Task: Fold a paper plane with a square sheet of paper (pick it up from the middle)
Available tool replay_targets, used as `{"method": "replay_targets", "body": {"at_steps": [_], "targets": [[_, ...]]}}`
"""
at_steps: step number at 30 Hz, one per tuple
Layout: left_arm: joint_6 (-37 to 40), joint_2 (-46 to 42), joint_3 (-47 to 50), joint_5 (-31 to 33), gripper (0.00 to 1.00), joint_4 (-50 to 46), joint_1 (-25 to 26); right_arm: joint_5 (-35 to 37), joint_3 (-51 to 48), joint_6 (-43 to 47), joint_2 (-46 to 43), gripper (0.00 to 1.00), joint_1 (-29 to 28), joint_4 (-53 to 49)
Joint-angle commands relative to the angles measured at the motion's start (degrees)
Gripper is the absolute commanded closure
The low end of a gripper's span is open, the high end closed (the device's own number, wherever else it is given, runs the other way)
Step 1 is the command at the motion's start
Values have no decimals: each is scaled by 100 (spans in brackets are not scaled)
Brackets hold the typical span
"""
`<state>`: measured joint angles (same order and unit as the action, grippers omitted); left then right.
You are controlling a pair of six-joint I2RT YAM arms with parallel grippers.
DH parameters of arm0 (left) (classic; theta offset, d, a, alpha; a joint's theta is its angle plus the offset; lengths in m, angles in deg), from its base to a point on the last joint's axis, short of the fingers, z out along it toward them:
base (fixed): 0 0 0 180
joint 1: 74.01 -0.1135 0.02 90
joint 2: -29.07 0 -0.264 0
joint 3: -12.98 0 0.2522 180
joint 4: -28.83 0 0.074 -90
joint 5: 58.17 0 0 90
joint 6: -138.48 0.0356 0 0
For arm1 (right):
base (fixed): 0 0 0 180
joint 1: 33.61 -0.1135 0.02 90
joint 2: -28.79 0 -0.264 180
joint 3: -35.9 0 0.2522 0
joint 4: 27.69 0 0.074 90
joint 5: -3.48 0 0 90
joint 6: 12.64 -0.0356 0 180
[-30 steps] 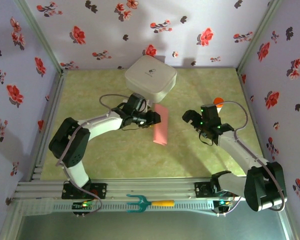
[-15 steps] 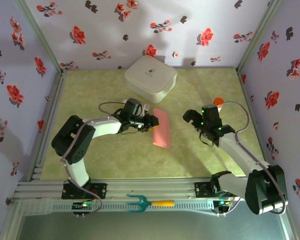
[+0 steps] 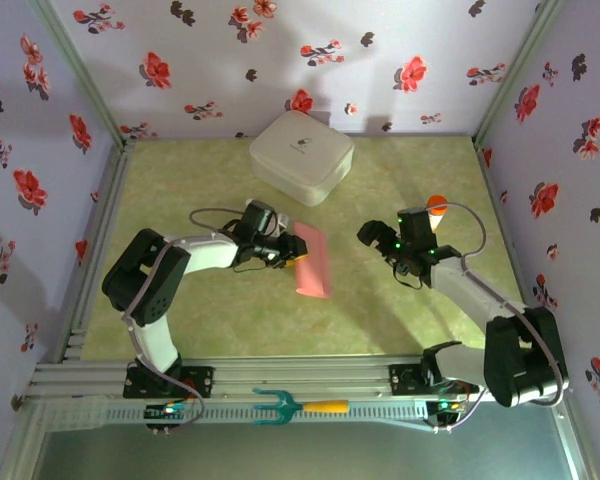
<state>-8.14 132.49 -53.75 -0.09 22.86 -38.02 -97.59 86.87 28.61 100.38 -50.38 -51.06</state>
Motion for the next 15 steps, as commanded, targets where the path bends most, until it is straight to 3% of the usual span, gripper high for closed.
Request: {"method": "replay_targets", "body": {"at_steps": [1, 9, 15], "targets": [[169, 152, 78, 129, 66, -169, -14, -394, 169, -108, 211, 1, -20, 200], [520, 240, -230, 682, 55, -979, 117, -817, 172, -78, 596, 1, -52, 395], [794, 319, -553, 1092, 44, -1587, 248, -1177, 161, -47, 889, 9, -101, 605]]}}
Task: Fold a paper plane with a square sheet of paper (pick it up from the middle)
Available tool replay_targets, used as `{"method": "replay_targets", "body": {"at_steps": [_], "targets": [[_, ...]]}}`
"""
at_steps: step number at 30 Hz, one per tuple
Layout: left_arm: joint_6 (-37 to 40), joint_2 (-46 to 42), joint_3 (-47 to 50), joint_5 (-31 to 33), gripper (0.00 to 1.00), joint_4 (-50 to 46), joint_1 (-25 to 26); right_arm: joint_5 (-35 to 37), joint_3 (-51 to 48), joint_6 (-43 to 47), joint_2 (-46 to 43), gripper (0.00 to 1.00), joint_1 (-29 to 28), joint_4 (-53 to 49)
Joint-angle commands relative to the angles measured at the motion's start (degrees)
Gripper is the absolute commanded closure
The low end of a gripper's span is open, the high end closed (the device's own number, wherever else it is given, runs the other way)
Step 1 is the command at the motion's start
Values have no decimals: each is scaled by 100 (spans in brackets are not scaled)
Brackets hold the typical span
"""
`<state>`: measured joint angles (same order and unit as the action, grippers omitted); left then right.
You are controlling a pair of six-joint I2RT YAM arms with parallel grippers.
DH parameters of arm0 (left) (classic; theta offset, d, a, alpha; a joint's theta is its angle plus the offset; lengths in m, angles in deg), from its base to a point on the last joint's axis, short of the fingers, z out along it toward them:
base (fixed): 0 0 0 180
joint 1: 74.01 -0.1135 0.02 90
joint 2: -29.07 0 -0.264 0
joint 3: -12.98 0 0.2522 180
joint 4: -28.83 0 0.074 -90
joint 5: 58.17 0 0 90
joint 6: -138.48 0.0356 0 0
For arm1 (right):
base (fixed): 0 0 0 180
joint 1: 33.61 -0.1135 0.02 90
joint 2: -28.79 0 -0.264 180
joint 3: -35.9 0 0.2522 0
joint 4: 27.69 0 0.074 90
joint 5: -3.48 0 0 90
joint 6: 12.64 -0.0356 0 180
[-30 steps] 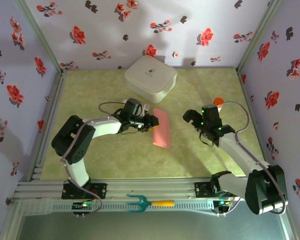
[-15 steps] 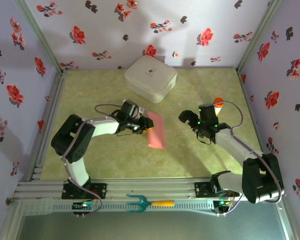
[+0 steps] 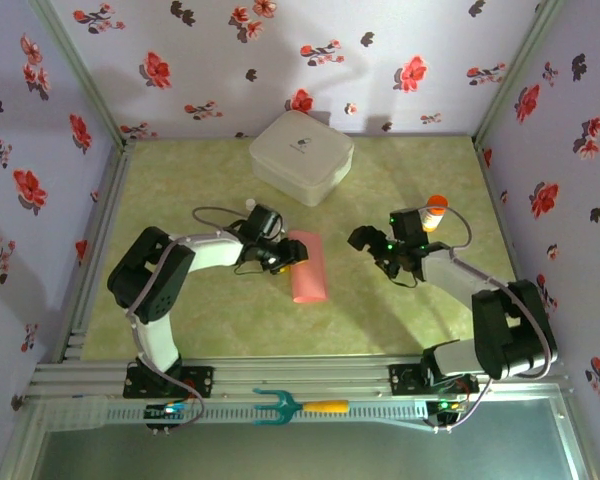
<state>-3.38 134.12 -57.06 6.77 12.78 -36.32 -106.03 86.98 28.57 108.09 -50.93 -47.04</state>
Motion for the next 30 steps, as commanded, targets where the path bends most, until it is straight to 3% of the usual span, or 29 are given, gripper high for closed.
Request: {"method": "replay_targets", "body": {"at_steps": [1, 4, 10, 16, 23, 30], "targets": [[397, 184, -309, 520, 41, -746, 118, -477, 151, -38, 167, 12, -51, 272], [483, 247, -484, 741, 39, -1034, 202, -861, 160, 27, 387, 19, -61, 378], [553, 348, -713, 1193, 37, -1475, 298, -1477, 208, 115, 778, 41, -157, 656], [609, 499, -906, 1385, 36, -1749, 357, -1488, 366, 149, 1029, 69, -418, 709], [561, 627, -1004, 1581, 34, -1929, 397, -1555, 477, -5, 1371, 89, -647, 942], [562, 766, -1122, 1653, 33, -2078, 440, -1712, 522, -168, 1651, 98, -829, 1211]]}}
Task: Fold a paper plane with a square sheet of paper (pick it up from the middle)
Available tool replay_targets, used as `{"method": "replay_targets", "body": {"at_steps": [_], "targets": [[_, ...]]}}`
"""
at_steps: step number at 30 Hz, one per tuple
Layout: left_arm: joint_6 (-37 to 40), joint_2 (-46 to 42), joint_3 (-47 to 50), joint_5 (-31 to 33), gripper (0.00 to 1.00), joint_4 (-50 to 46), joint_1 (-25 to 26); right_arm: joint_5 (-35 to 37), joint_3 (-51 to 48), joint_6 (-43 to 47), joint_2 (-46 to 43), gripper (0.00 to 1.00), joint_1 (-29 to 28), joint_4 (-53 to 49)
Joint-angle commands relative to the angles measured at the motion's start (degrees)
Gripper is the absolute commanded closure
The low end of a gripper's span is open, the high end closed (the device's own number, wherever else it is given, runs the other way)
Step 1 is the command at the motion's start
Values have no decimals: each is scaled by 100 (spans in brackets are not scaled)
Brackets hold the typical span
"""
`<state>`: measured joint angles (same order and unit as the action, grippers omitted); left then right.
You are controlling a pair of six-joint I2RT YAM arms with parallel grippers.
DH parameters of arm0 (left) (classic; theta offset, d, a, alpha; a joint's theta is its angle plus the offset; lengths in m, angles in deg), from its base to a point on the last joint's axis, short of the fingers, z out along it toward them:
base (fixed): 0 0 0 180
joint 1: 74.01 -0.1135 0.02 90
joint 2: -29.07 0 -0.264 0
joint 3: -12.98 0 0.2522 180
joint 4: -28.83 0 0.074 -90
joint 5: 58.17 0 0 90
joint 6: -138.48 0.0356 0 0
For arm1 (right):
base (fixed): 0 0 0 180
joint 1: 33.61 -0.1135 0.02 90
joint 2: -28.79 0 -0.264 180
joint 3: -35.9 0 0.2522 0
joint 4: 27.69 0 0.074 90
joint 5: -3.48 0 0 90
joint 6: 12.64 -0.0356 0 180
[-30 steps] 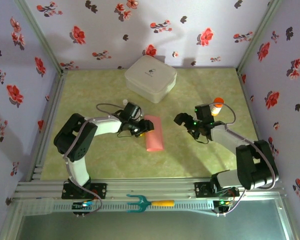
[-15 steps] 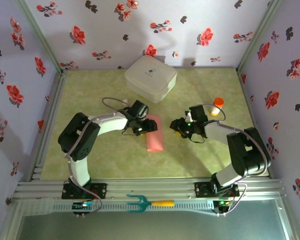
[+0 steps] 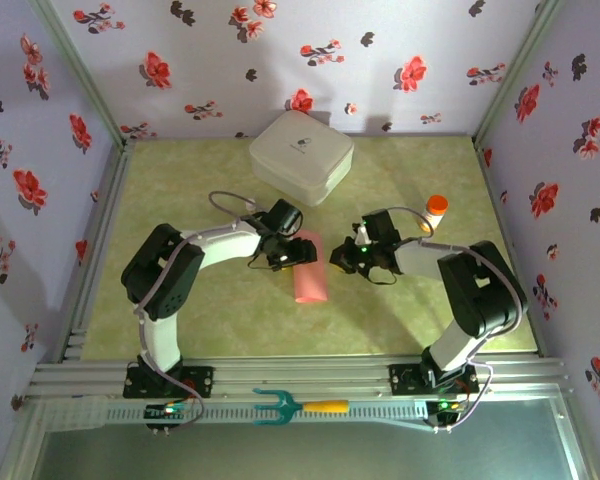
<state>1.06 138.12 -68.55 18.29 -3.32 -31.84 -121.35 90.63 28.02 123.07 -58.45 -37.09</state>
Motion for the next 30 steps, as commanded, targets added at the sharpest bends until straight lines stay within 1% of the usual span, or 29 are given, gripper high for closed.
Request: {"method": "replay_targets", "body": {"at_steps": [1, 8, 15, 17, 20, 23, 27, 30], "targets": [[119, 376, 23, 501, 33, -466, 1, -212, 155, -144, 207, 98, -95, 273], [131, 389, -15, 528, 33, -516, 19, -325, 217, -240, 434, 98, -205, 487], [144, 401, -35, 528, 33, -503, 37, -439, 356, -227, 686, 97, -277, 492], [159, 401, -52, 527, 33, -509, 46, -295, 395, -134, 781, 97, -276, 240], [182, 369, -53, 523, 33, -512, 49, 177, 572, 247, 914, 97, -284, -690], [215, 298, -52, 528, 33, -497, 54, 495, 614, 448, 943, 97, -281, -1161], [238, 1, 40, 545, 32, -391, 50, 710, 608, 470, 910, 97, -283, -1425], [220, -434, 178, 624, 28, -213, 48, 679, 552, 355, 874, 97, -285, -1384]]}}
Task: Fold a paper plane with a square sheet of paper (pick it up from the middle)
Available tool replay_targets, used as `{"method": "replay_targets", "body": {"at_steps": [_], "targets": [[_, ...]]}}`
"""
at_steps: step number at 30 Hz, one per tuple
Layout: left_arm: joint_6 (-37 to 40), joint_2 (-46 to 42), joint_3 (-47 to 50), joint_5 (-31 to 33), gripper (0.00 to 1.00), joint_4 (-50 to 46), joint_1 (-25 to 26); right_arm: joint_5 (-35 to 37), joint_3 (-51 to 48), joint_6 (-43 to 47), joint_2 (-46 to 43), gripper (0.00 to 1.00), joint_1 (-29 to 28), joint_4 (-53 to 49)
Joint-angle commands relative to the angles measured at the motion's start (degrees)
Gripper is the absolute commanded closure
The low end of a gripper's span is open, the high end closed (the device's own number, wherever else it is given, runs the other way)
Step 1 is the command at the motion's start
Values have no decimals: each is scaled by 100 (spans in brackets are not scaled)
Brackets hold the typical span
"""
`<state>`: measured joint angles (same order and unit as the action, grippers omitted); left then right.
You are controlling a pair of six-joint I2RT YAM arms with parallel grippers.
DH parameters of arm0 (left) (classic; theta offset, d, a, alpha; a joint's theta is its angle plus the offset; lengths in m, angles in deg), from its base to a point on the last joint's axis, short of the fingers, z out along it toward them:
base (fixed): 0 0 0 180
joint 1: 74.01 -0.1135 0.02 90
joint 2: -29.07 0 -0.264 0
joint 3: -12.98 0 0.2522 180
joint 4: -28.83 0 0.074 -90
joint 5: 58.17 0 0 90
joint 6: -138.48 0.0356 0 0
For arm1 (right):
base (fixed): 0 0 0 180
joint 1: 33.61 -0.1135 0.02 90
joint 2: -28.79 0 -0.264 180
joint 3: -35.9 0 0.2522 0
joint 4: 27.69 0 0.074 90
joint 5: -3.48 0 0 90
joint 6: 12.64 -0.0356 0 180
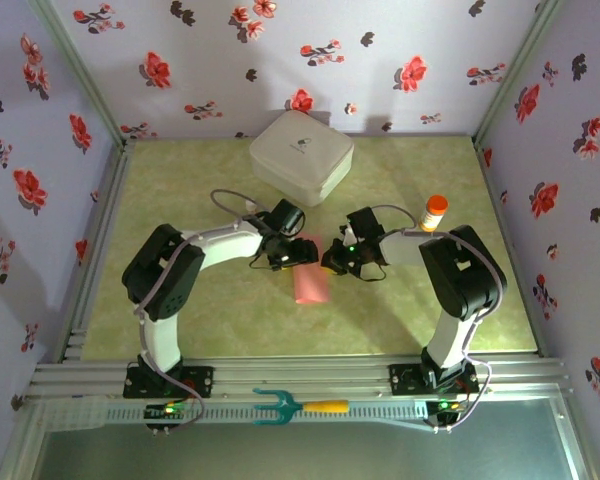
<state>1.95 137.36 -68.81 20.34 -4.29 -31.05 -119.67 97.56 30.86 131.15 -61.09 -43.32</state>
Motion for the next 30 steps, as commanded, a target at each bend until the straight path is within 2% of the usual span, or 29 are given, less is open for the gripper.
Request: {"method": "replay_targets", "body": {"at_steps": [1, 6, 12, 23, 30], "targets": [[115, -519, 309, 415, 27, 19, -63, 490, -187, 14, 43, 97, -20, -694], [-40, -970, 905, -159, 29, 1001, -294, 362, -307, -295, 4, 97, -33, -363], [-143, -851, 1192, -751, 33, 1626, -390, 353, -328, -399, 2, 97, -29, -282], [-345, -545, 1331, -1008, 43, 1795, -464, 310, -334, -439, 29, 97, -29, -203], [-423, -401, 1370, -1060, 44, 1800, -464, 326, -334, -448, 24, 97, -28, -200]]}}
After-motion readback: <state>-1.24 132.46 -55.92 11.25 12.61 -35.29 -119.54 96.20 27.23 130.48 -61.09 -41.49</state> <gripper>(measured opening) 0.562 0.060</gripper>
